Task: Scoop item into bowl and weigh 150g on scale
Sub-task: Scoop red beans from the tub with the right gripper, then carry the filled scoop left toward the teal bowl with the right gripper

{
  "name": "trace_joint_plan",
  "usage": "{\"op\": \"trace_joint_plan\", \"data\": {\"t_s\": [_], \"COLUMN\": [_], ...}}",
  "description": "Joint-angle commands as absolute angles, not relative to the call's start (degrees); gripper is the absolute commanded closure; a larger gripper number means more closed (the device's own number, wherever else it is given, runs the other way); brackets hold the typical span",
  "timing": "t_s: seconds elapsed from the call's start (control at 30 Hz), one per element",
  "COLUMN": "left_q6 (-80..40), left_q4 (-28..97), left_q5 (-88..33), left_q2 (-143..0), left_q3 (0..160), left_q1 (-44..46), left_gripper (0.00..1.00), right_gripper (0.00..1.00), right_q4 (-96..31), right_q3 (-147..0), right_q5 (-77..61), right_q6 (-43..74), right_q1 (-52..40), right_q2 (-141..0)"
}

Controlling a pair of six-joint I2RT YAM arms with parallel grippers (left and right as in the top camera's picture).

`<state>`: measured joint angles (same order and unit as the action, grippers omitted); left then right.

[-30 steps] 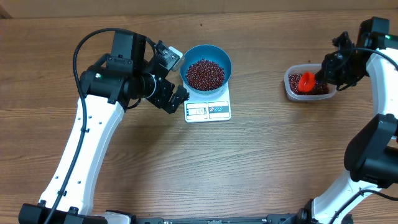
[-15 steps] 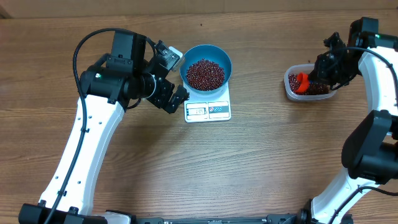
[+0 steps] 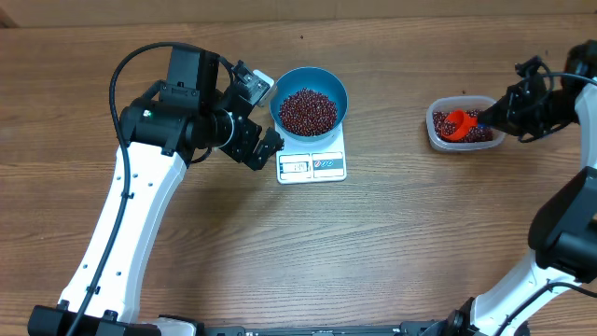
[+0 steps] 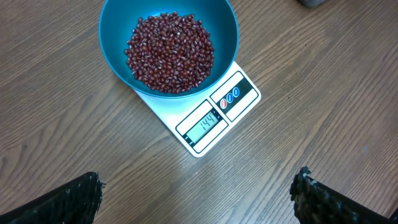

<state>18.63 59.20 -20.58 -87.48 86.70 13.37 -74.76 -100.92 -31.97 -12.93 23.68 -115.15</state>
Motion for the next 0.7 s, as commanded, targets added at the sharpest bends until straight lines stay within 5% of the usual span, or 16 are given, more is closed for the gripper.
{"op": "trace_joint_plan", "data": {"t_s": [0.0, 0.67], "left_q6": [19.7, 19.7], "left_q4": [59.4, 59.4], "left_q5": [-20.4, -20.4], "left_q2": [-86.3, -86.2], "left_q3": [86.4, 86.4], "left_q1": [13.1, 13.1], "left_gripper": [0.00, 0.00], "right_gripper": [0.96, 0.96], "right_q4": [-75.7, -80.9], "right_q3": [-102.9, -103.0], "right_q5": [-40.5, -55.7], "right_q6": [-17.3, -23.2], "right_q1": [26.0, 27.8], "right_q2": [-115.7, -113.5]}}
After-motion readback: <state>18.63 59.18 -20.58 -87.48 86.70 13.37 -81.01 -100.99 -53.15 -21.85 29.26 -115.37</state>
